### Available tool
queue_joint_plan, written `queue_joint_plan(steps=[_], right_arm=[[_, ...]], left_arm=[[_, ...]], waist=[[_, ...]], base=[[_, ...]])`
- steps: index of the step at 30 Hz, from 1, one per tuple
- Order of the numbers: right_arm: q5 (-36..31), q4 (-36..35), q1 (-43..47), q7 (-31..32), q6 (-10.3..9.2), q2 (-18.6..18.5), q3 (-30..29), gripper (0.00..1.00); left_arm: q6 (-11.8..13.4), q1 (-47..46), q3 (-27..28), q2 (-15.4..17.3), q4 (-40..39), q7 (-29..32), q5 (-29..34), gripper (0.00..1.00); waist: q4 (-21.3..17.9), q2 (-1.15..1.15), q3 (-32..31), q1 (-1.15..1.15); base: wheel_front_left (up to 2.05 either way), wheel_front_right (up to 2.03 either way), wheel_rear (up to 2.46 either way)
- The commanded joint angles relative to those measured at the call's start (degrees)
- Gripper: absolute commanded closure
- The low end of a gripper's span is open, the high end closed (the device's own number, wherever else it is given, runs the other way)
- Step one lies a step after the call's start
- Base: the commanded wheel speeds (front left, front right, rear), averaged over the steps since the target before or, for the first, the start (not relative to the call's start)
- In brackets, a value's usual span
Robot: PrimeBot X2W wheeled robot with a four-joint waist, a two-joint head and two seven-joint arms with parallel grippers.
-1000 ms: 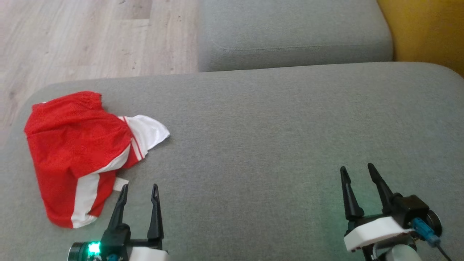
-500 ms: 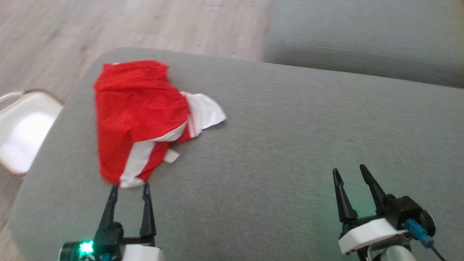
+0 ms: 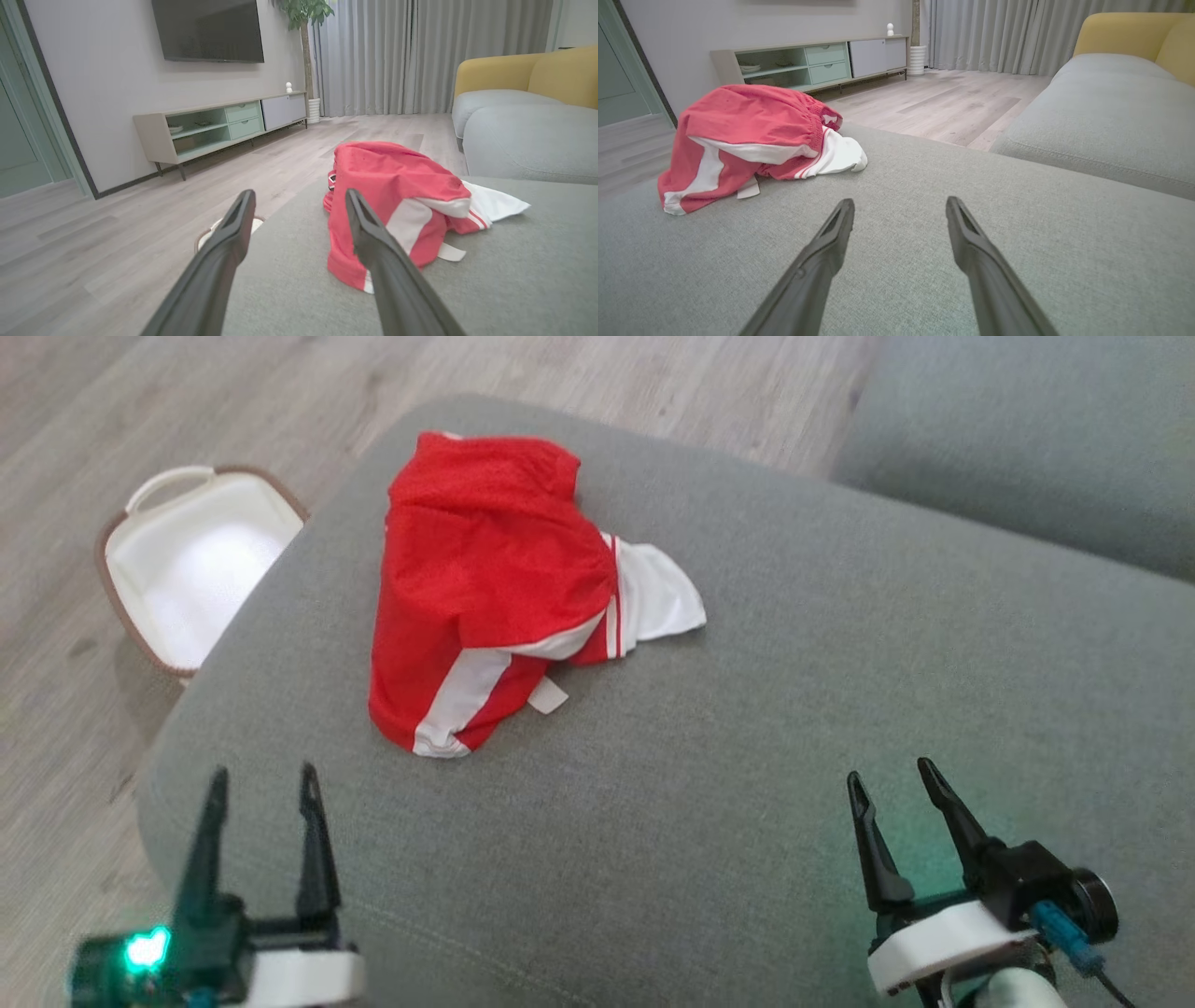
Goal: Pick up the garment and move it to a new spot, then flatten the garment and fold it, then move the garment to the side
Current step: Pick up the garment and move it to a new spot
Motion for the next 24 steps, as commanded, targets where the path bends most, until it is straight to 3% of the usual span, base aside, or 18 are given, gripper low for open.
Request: queue_joint_plan(steps=[1,6,12,15,19,24], right_arm=[[-2.3,-2.3,-2.4,-0.6,-0.04,-0.6,0.7,0.00],[-6.0,-3.3,-3.0,-0.6,-0.04,-1.1,-1.2,0.00],[-7.6,-5.9,-4.0,-0.6,-0.04,-6.0,-2.3,0.00],[-7.6,-7.6,-4.4,-0.6,-0.04,-8.8,-2.8,0.00],[-7.4,-10.2,-4.4,-0.6,-0.04,-12.2,-4.0,0.00],[-7.0,-12.7,-4.7,-0.6,-0.04,-14.8,-4.2,0.00]], left_arm=[[-0.8,-5.0,2.3,2.1,-5.7,-0.5,0.8,0.00],[-2.8,-11.4,2.1,5.4,-9.0,-0.5,2.1,0.00],[-9.0,-30.1,-1.6,10.2,-5.2,-0.5,3.8,0.00],[-11.5,-40.9,-5.1,11.2,1.3,0.5,4.4,0.00],[-13.2,-54.1,-11.2,11.3,12.9,7.0,2.4,0.00],[-13.4,-64.4,-26.2,14.8,25.8,17.0,-9.7,0.00]], waist=[[-0.4,0.00,3.4,0.01],[-0.8,0.00,7.9,0.01],[-1.7,0.00,14.9,0.01],[-2.1,0.00,18.0,0.01],[-2.3,0.00,22.1,0.01],[-4.4,0.00,25.6,0.01]], base=[[0.00,0.00,0.00],[0.00,0.00,0.00],[0.00,0.00,0.00],[0.00,0.00,0.00],[0.00,0.00,0.00],[0.00,0.00,0.00]])
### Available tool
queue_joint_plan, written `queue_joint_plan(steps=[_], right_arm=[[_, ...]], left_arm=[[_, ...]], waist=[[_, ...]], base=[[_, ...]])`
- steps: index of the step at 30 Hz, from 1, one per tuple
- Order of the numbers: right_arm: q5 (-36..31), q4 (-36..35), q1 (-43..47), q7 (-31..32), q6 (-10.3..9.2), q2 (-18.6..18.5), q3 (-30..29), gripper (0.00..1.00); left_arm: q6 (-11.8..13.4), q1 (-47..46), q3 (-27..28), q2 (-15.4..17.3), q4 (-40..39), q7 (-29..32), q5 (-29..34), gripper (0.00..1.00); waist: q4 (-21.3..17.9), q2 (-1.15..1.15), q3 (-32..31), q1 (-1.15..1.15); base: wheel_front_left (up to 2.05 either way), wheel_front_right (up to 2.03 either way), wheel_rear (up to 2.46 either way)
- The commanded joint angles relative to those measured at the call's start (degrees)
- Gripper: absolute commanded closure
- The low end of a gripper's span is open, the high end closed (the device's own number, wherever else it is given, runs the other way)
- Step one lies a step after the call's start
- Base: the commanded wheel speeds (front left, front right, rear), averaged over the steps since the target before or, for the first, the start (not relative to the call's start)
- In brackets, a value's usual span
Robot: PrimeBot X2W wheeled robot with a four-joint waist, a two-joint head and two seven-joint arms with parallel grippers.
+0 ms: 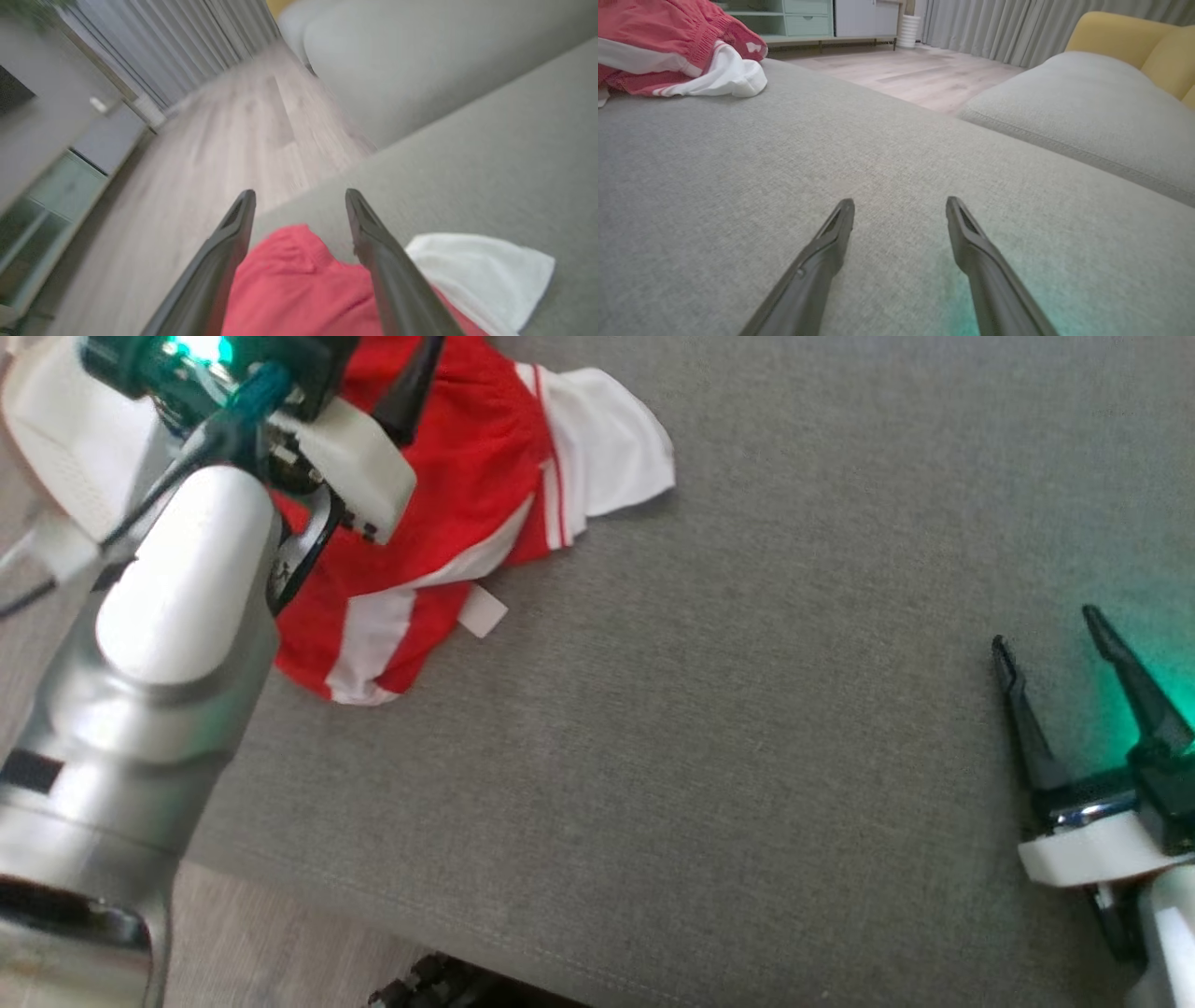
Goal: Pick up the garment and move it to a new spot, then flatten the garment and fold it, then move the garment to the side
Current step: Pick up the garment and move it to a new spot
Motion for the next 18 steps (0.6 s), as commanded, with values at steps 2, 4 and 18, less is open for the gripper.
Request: queue_joint_plan(steps=[2,4,18], right_arm=[[0.2,-0.5,-0.3,-0.2,-0.04,-1.9,0.4,0.00],[0.2,-0.9,0.0,-0.2,-0.04,-2.4,0.0,0.00],[0.3,-1.2,-0.6,-0.2,-0.04,-2.2,-0.3,0.00]], left_arm=[[0.1,-4.3,-3.4,5.2,3.2,3.7,-7.0,0.00],[0.1,-6.0,-5.3,5.8,7.0,5.6,-11.5,0.00],[0.1,-10.6,-13.1,4.3,23.2,1.9,-18.4,1.00]], waist=[[-2.1,0.00,3.1,-0.01],[-2.4,0.00,3.9,-0.01],[-3.1,0.00,3.2,-0.01]], base=[[0.00,0.00,0.00],[0.00,0.00,0.00],[0.00,0.00,0.00]])
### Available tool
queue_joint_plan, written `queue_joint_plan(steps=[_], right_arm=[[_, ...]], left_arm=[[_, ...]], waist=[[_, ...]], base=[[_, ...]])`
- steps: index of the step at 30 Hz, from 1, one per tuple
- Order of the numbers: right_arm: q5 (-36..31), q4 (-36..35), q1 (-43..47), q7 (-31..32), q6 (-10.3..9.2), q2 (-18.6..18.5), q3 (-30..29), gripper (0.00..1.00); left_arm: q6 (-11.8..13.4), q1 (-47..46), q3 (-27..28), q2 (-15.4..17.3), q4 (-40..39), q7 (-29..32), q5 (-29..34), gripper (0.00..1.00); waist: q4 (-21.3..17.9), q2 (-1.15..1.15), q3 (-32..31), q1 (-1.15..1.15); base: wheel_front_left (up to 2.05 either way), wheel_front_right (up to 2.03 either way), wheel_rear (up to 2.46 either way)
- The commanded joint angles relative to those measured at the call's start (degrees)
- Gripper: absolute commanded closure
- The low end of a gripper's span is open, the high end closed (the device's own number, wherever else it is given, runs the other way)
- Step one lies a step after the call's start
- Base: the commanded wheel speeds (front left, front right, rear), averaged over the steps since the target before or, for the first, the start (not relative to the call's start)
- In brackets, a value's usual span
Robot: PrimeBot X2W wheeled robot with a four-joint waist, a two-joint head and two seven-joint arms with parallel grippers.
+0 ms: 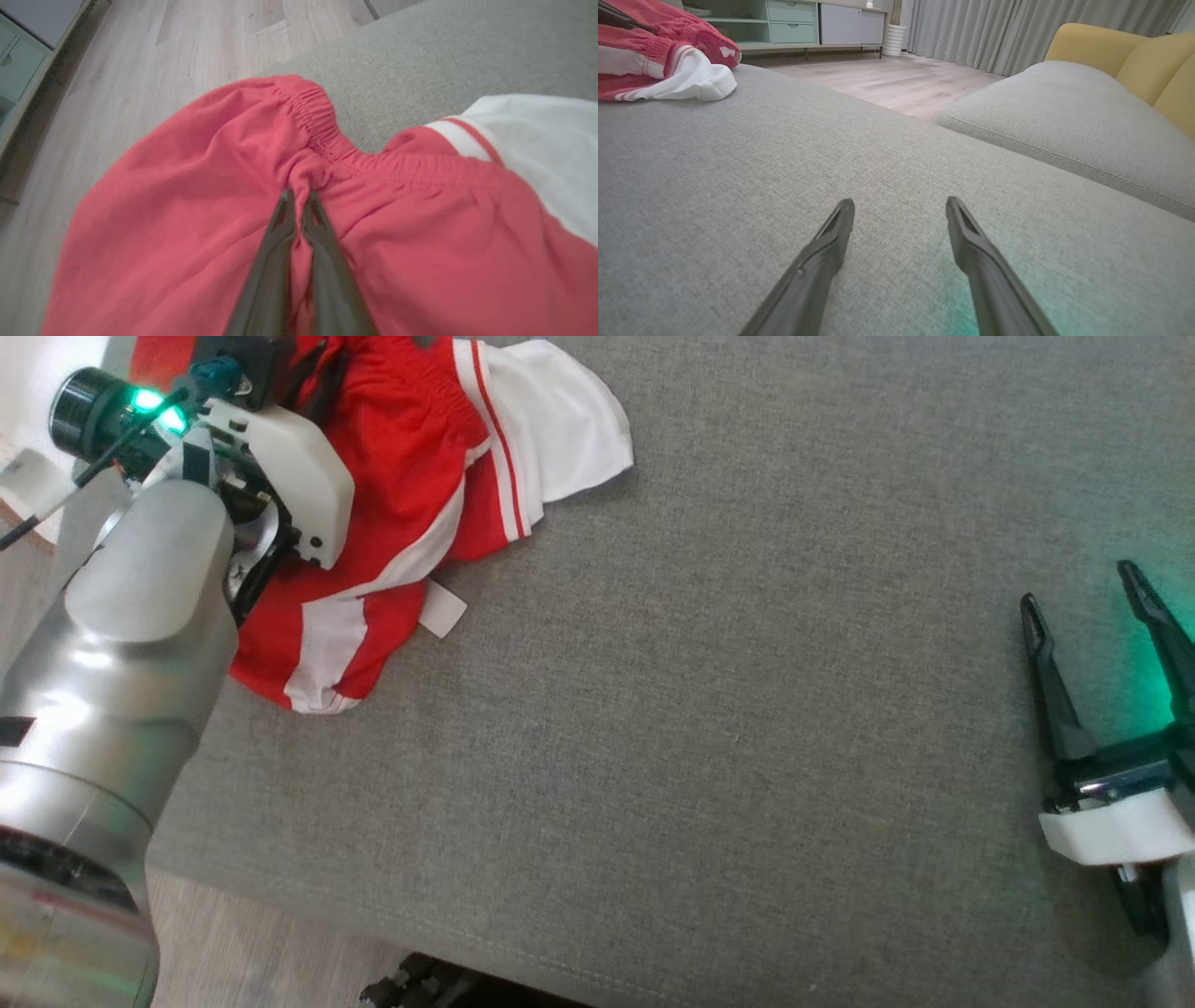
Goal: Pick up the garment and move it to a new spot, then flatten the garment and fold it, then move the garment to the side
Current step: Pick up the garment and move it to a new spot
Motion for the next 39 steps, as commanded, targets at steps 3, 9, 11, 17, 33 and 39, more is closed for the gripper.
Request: queue_joint_plan(steps=[3,9,11,17,33,39], right_arm=[[-0.2,3.4,0.7,0.6,-0.04,0.5,1.6,0.00],[0.1,5.1,0.1,0.6,-0.04,3.1,3.1,0.00],[0.3,5.8,-0.1,0.6,-0.04,4.8,3.5,0.00],[0.7,8.0,0.6,0.6,-0.04,9.7,4.4,0.00],[2.5,8.8,-1.2,0.6,-0.04,14.5,6.8,0.00],[5.6,6.8,-3.3,0.6,-0.04,14.6,8.2,0.00]], left_arm=[[0.1,-4.6,-0.4,3.8,-0.2,-3.9,-0.9,1.00],[0.1,-7.7,-2.9,5.1,-2.8,-8.5,-2.9,1.00],[0.1,-8.4,-4.2,5.2,-5.0,-9.0,-4.8,1.00],[0.1,-11.6,-9.6,7.5,-13.4,-7.9,-9.3,1.00],[0.1,-14.7,-19.6,6.7,-31.7,-6.9,-22.0,1.00],[0.1,-11.2,-22.7,2.5,-28.0,-12.4,-23.7,1.00]], waist=[[-0.5,0.00,-3.6,-0.01],[-2.1,0.00,-8.7,-0.01],[-3.3,0.00,-11.4,-0.01],[-8.8,0.00,-18.2,-0.01],[-32.1,0.00,-20.4,-0.01],[-37.6,0.00,-14.6,-0.01]], base=[[0.00,0.00,0.00],[0.00,0.00,0.00],[0.00,0.00,0.00],[0.00,0.00,0.00],[0.00,0.00,0.00],[0.00,0.00,0.00]])
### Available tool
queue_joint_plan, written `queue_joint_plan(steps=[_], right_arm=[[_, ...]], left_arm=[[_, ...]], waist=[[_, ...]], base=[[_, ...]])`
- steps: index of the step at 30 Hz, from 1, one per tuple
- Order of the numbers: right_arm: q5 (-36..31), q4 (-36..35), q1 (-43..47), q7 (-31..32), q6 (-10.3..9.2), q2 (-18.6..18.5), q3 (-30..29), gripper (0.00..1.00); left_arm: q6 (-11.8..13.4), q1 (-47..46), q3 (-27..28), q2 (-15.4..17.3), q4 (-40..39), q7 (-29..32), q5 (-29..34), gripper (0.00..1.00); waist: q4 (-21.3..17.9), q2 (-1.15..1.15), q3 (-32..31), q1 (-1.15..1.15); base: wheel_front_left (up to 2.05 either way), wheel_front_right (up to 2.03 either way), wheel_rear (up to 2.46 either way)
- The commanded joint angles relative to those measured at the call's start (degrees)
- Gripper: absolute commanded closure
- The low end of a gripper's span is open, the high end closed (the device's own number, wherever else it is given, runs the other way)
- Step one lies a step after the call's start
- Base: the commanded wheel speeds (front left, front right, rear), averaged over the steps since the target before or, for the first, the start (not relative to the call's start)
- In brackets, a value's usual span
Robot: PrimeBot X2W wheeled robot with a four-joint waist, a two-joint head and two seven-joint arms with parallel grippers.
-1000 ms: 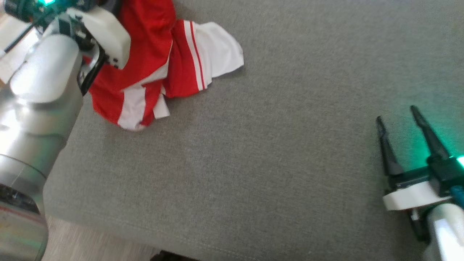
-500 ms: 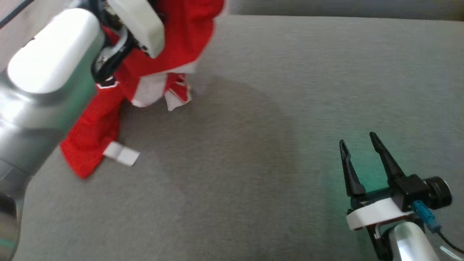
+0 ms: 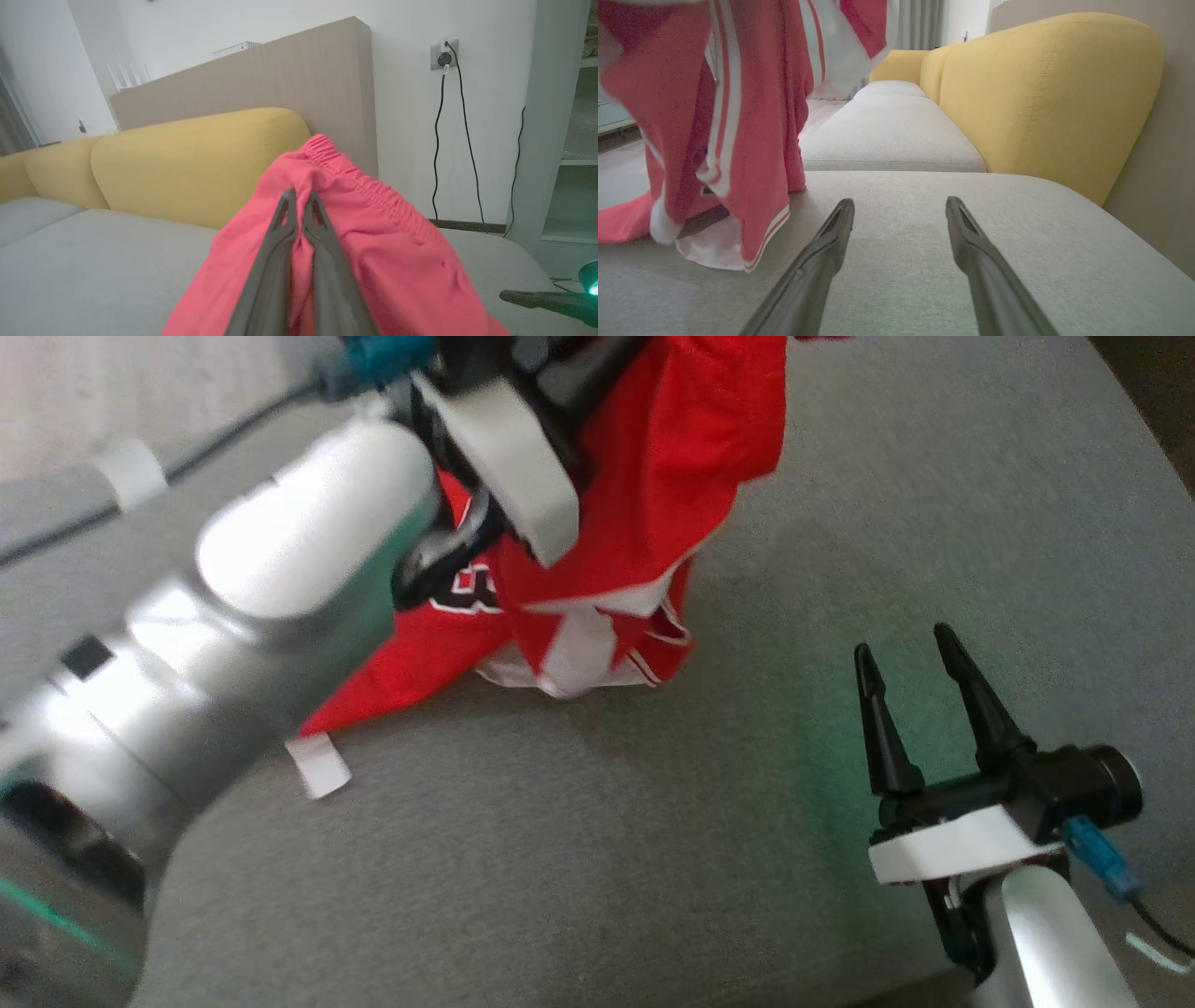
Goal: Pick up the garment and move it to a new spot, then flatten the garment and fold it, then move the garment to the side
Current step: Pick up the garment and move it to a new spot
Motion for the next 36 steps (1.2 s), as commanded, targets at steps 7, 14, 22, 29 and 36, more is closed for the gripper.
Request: queue_joint_plan(steps=[7,14,22,29,36], right_arm=[[2.7,-1.4,-1.9,-0.1,-0.04,0.2,1.7,0.00],[1.9,-0.5,-0.7,-0.1,-0.04,0.2,0.2,0.00],[-0.8,0.3,3.4,-0.1,-0.04,0.2,-1.3,0.00],[-2.1,-0.2,4.4,-0.1,-0.04,0.2,-0.8,0.00],[-2.8,-0.9,3.4,-0.1,-0.04,0.1,-0.9,0.00]], left_arm=[[1.5,13.0,0.3,-2.9,11.0,-7.7,-0.1,0.72],[7.6,27.9,16.0,-8.1,7.3,-8.3,9.1,0.00],[15.2,47.7,31.1,-8.9,-1.5,-8.3,25.0,0.00],[16.4,52.7,34.7,-6.5,2.1,-8.3,33.0,0.00],[16.3,44.8,29.4,-6.0,13.3,-8.3,42.2,0.00]], waist=[[-5.2,0.00,7.0,0.00],[-1.2,0.00,4.9,0.00],[5.8,0.00,-2.2,0.00],[8.7,0.00,-3.1,0.00],[8.2,0.00,1.4,0.00]], base=[[0.00,0.00,0.00],[0.00,0.00,0.00],[0.00,0.00,0.00],[0.00,0.00,0.00],[0.00,0.00,0.00]])
